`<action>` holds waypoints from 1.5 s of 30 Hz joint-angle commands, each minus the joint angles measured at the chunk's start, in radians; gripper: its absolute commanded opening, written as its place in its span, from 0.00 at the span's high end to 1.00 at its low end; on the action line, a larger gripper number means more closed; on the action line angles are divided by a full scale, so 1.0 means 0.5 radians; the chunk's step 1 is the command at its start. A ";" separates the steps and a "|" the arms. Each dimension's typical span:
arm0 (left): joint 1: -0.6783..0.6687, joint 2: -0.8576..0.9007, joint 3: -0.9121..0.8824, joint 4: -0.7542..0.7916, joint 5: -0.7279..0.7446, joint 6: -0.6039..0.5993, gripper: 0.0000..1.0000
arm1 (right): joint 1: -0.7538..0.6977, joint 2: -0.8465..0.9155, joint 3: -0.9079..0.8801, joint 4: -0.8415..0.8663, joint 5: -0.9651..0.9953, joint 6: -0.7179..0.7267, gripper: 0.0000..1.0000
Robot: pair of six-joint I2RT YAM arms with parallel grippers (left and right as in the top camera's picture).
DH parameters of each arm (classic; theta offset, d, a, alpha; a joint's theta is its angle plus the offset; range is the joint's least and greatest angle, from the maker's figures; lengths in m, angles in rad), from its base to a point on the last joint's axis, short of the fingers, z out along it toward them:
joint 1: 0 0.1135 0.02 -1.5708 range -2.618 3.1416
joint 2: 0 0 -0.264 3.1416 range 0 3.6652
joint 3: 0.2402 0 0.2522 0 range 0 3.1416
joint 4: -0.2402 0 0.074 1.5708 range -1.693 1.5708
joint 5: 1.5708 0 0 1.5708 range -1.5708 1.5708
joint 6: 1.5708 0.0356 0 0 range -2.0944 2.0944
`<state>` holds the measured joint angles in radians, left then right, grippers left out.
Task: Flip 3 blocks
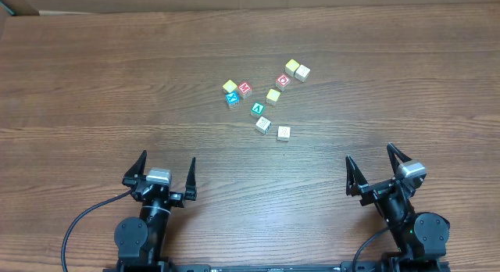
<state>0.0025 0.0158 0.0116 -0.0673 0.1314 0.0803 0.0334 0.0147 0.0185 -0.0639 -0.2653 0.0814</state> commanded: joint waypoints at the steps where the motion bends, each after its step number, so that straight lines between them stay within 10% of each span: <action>1: 0.008 -0.023 -0.012 0.001 0.024 -0.027 0.00 | 0.009 -0.023 -0.021 0.011 0.005 -0.007 0.00; 45: 0.008 -0.023 -0.012 0.001 0.024 -0.027 0.00 | 0.009 -0.023 -0.021 0.011 0.066 -0.008 0.00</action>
<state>0.0025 0.0158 0.0116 -0.0673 0.1314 0.0803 0.0334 0.0147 0.0185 -0.0639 -0.2588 0.0814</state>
